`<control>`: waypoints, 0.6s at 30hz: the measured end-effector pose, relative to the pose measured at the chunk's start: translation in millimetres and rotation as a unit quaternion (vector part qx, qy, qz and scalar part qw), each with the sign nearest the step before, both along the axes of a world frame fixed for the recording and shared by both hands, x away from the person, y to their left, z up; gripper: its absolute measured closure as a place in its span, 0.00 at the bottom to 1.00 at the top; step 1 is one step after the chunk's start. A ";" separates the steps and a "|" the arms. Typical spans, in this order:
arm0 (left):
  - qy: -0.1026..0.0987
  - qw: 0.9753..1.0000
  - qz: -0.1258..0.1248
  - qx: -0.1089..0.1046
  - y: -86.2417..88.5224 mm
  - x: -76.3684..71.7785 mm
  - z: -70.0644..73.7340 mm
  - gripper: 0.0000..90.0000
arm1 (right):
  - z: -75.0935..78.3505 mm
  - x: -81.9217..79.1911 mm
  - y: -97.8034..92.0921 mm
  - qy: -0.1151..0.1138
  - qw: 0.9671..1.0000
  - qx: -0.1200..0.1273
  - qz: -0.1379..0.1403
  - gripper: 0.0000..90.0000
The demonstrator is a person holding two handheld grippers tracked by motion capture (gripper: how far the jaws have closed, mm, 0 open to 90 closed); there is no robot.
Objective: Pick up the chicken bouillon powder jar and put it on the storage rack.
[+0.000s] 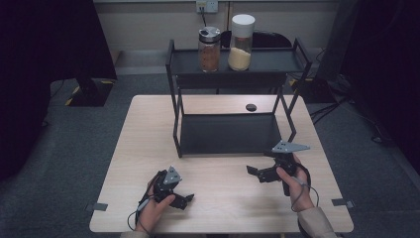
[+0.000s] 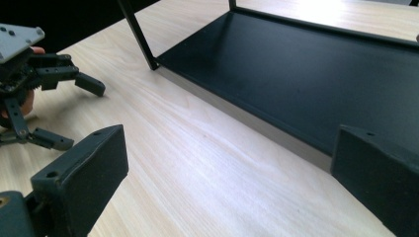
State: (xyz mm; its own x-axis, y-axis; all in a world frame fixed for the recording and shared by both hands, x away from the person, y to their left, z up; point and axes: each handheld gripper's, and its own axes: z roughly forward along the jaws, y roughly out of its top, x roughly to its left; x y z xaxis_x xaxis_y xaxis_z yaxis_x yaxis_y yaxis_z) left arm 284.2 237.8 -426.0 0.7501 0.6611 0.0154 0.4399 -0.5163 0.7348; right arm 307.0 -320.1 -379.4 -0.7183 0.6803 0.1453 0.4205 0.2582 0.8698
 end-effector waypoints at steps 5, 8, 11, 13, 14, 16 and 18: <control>0.000 1.000 0.000 0.000 0.0 0.0 0.0 0.00 | -7.1 -3.7 -4.6 0.003 1.000 -0.006 -0.001 0.00; 0.000 1.000 0.000 0.000 0.0 0.0 0.0 0.00 | -12.2 -6.6 -7.9 0.005 1.000 -0.010 -0.004 0.00; 0.000 1.000 0.000 0.000 0.0 0.0 0.0 0.00 | -17.1 -8.8 -11.7 0.009 1.000 -0.012 -0.006 0.00; 0.000 1.000 0.000 0.000 0.0 0.0 0.0 0.00 | -19.1 -10.1 -13.2 0.011 1.000 -0.016 -0.008 0.00; 0.000 1.000 0.000 0.000 0.0 0.0 -0.1 0.00 | -20.3 -11.0 -14.1 0.013 1.000 -0.020 -0.010 0.00; 0.000 1.000 0.000 0.000 0.0 0.0 0.0 0.00 | -22.4 -12.1 -16.0 0.014 1.000 -0.024 -0.011 0.00; 0.000 1.000 0.000 0.000 0.0 0.0 0.0 0.00 | -24.7 -13.3 -18.1 0.014 0.999 -0.028 -0.011 0.00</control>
State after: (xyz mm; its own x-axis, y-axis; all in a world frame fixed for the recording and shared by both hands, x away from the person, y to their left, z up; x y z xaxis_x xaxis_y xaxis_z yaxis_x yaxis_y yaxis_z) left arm 284.1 237.8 -426.0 0.7501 0.6611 0.0155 0.4399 -0.5163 0.7348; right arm 293.6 -338.2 -404.1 -0.6989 0.7039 0.1265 0.4513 0.2969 0.8415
